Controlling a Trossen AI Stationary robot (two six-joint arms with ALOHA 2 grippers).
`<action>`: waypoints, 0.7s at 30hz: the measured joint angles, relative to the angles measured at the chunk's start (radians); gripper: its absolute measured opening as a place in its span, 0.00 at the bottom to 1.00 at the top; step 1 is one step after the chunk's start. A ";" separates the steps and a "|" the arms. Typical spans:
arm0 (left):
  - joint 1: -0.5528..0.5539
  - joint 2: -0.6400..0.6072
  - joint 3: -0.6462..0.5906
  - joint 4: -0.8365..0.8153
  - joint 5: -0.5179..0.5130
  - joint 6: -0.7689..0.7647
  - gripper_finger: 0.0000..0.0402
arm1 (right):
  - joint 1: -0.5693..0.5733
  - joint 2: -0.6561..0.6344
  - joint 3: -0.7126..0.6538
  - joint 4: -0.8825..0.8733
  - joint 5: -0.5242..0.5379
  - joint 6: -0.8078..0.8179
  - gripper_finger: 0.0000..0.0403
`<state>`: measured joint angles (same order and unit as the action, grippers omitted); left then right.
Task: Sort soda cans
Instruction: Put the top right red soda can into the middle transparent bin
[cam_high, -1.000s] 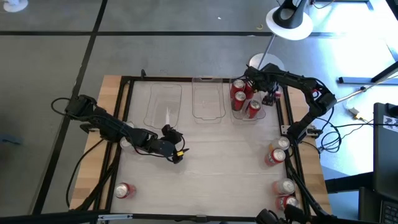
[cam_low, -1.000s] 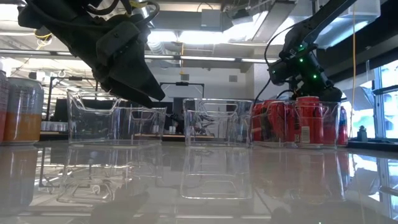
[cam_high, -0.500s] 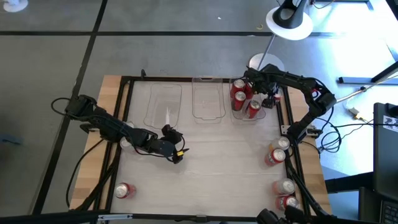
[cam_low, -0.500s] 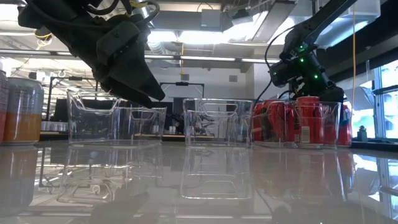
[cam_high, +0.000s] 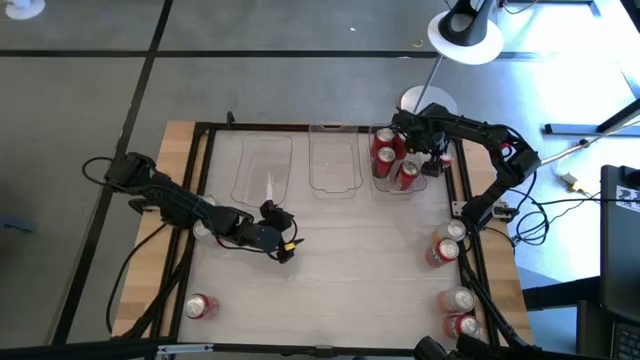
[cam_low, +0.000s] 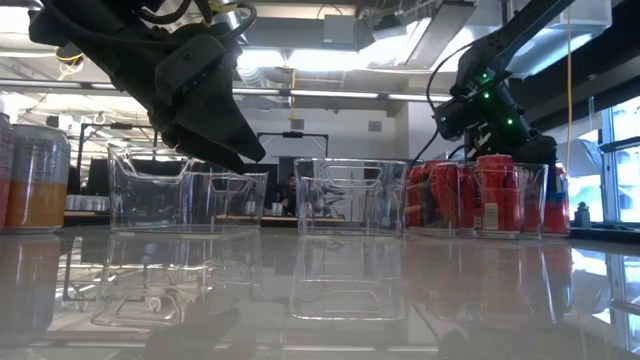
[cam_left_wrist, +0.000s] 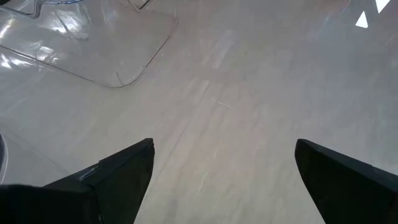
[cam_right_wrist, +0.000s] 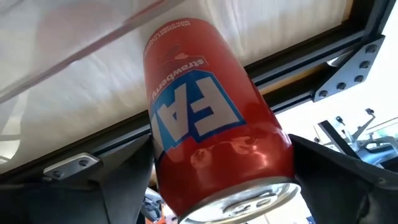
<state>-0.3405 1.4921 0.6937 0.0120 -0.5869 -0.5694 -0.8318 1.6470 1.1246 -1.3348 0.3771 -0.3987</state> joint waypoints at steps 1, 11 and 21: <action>0.000 0.000 0.000 0.000 0.000 0.000 0.93 | 0.000 0.000 -0.003 -0.001 -0.002 -0.001 0.85; 0.000 0.000 0.000 0.000 0.000 0.020 0.93 | 0.002 0.000 -0.004 -0.014 0.046 0.000 0.70; 0.001 0.000 0.000 0.000 0.000 0.020 0.93 | 0.002 0.005 0.151 -0.145 0.090 0.110 0.70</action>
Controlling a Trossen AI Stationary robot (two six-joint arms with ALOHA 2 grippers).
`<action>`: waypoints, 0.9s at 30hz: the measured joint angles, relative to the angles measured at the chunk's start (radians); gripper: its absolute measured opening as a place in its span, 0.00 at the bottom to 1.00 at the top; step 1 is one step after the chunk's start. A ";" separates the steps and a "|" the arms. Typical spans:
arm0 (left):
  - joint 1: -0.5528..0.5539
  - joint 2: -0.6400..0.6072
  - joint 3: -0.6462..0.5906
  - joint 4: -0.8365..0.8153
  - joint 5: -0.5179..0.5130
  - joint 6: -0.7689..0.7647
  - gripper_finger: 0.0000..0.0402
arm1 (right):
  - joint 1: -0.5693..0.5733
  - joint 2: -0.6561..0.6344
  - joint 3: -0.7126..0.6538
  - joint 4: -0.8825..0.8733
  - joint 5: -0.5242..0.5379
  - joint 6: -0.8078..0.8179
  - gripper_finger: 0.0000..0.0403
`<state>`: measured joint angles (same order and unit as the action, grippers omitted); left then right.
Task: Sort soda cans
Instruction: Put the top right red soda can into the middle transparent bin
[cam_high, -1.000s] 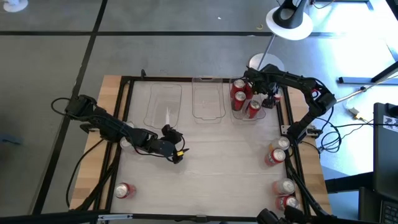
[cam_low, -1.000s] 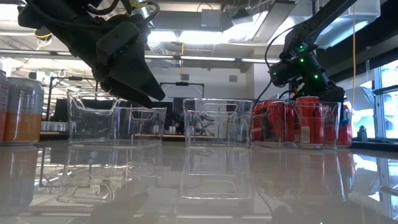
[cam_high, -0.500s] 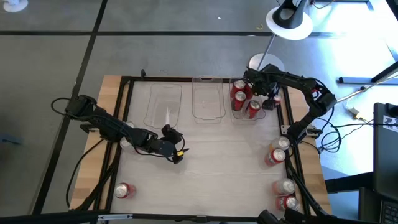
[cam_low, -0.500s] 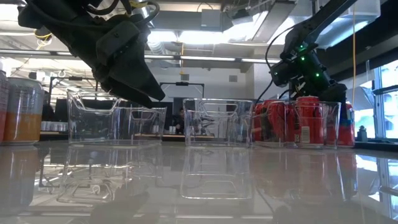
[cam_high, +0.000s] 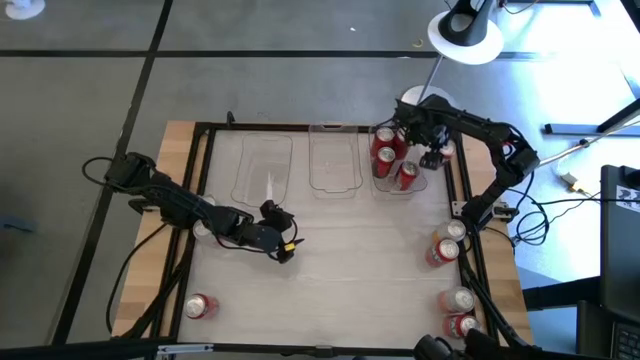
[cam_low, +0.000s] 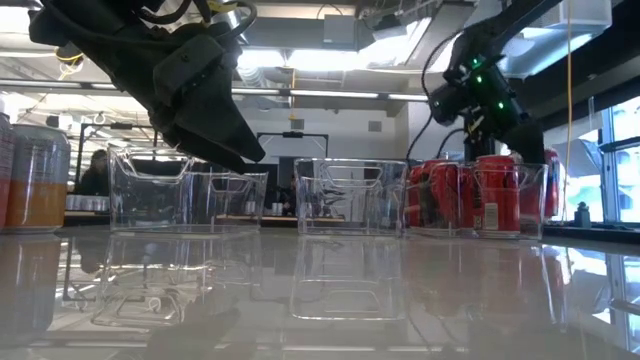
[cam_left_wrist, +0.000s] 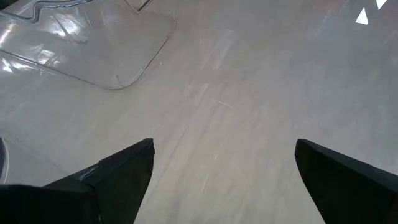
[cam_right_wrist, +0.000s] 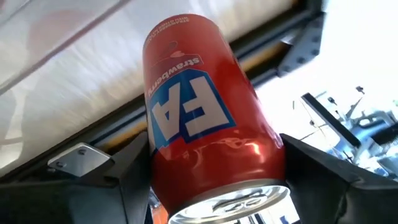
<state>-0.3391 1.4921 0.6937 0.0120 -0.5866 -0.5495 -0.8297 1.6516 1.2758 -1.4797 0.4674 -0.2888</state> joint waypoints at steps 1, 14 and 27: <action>0.001 0.000 0.000 0.000 0.000 0.000 0.93 | 0.005 -0.001 0.021 -0.018 0.007 0.012 0.70; -0.002 0.000 0.000 0.007 0.000 -0.004 0.93 | 0.141 -0.002 0.334 -0.095 0.107 0.049 0.70; 0.001 -0.003 0.028 0.049 0.000 -0.017 0.93 | 0.307 -0.004 0.559 -0.006 -0.015 0.049 0.70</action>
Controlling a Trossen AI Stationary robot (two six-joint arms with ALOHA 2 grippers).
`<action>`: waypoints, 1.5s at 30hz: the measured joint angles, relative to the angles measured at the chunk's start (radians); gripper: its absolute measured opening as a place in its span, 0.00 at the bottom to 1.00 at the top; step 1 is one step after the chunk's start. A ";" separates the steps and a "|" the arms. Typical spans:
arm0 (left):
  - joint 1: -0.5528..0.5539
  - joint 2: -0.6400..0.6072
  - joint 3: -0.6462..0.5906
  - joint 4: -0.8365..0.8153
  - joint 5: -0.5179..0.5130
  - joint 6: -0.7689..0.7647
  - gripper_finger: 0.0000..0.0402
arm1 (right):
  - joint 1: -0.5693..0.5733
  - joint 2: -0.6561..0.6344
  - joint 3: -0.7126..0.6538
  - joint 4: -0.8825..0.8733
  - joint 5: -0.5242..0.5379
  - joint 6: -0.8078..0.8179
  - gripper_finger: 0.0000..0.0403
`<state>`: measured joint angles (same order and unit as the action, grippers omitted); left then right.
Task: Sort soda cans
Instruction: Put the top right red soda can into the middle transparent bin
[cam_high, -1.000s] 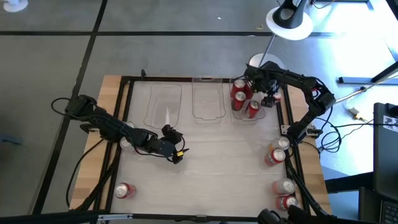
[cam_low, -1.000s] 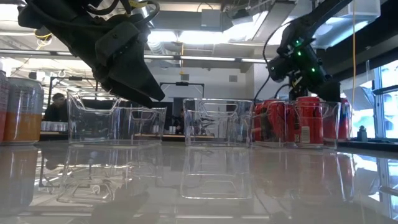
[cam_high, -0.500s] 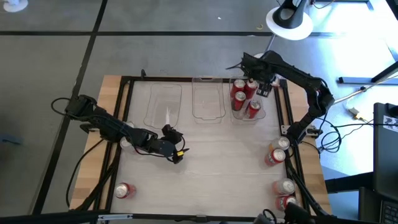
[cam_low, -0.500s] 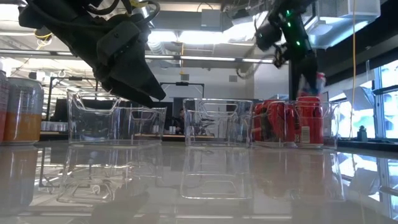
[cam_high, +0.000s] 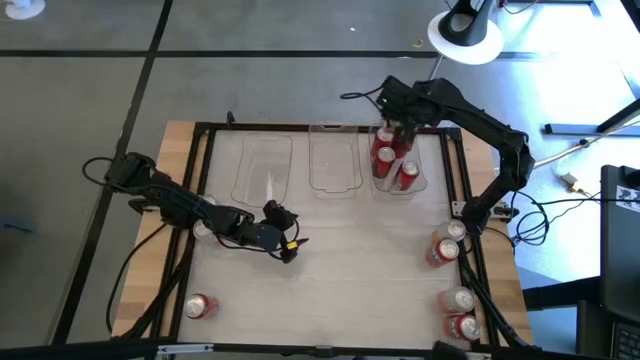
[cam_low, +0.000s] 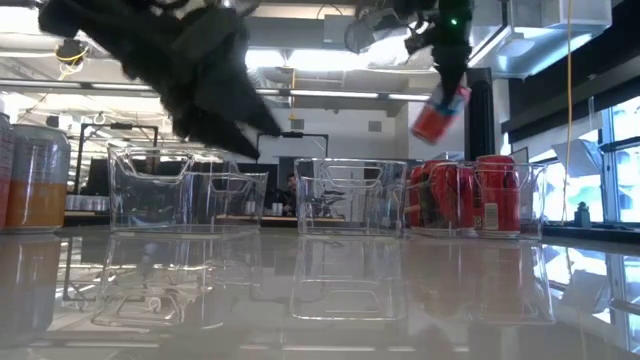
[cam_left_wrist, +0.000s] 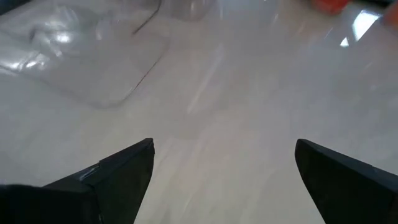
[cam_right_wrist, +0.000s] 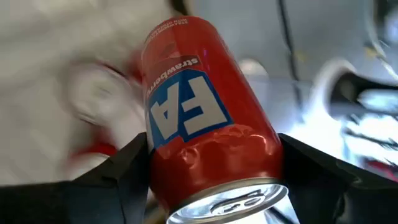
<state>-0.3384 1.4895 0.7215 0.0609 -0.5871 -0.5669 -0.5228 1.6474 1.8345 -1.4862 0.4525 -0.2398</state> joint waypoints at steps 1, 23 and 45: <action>0.001 -0.005 0.016 -0.002 0.000 0.012 0.93 | 0.014 0.000 0.000 0.022 -0.038 0.001 0.70; 0.226 -0.257 0.223 -0.205 -0.012 0.338 0.29 | 0.362 0.000 -0.164 0.602 -0.333 -0.002 0.70; 0.274 -0.258 0.092 -0.112 -0.011 0.320 0.01 | 0.420 0.000 -0.215 0.790 -0.359 -0.005 0.70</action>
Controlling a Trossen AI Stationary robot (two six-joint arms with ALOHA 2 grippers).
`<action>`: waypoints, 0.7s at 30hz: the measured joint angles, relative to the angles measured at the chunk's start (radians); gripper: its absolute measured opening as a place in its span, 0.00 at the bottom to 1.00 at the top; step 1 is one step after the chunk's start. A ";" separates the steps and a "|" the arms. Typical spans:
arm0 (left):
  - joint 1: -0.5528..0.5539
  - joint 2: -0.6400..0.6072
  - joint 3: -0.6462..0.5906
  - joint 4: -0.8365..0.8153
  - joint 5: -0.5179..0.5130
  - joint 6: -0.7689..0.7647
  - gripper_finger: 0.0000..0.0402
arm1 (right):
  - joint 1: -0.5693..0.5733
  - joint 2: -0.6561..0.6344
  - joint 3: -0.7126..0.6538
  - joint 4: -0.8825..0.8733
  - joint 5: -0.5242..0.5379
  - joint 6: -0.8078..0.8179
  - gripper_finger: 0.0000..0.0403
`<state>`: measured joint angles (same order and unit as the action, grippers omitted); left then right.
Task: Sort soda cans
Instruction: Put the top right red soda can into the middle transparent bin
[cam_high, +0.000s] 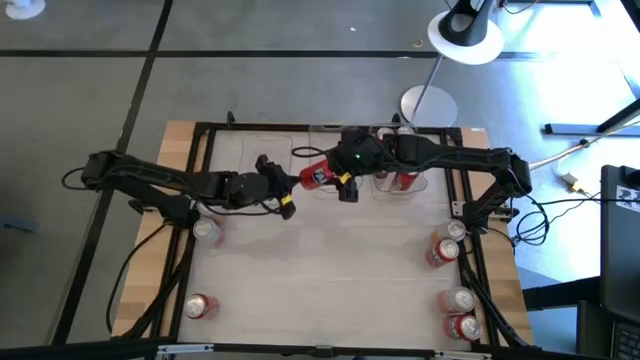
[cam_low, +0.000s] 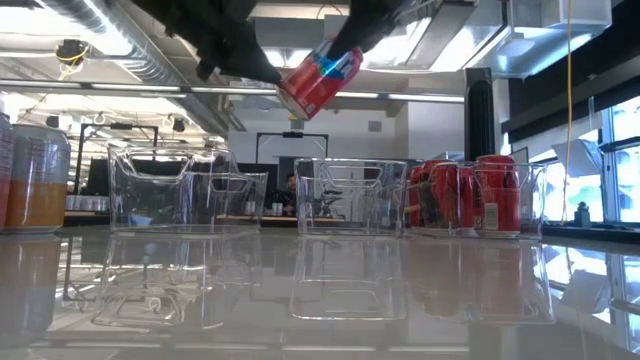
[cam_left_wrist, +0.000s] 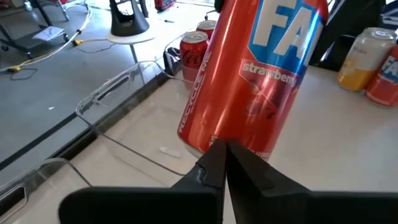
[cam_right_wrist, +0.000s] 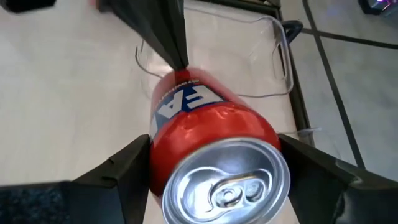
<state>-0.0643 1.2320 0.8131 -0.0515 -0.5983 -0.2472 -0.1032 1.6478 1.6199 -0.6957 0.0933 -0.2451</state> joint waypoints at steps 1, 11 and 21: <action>0.004 0.000 -0.008 0.017 0.000 0.001 0.02 | -0.002 0.000 0.000 0.005 0.000 0.000 0.70; 0.045 0.000 -0.019 0.039 0.063 0.019 0.02 | -0.002 0.000 0.001 0.104 -0.008 0.002 0.70; 0.054 0.002 -0.020 0.086 0.123 0.049 0.02 | -0.001 0.005 0.001 0.193 -0.006 0.007 0.71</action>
<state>-0.0101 1.2339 0.7928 0.0348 -0.4752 -0.1979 -0.1040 1.6531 1.6211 -0.5024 0.0874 -0.2381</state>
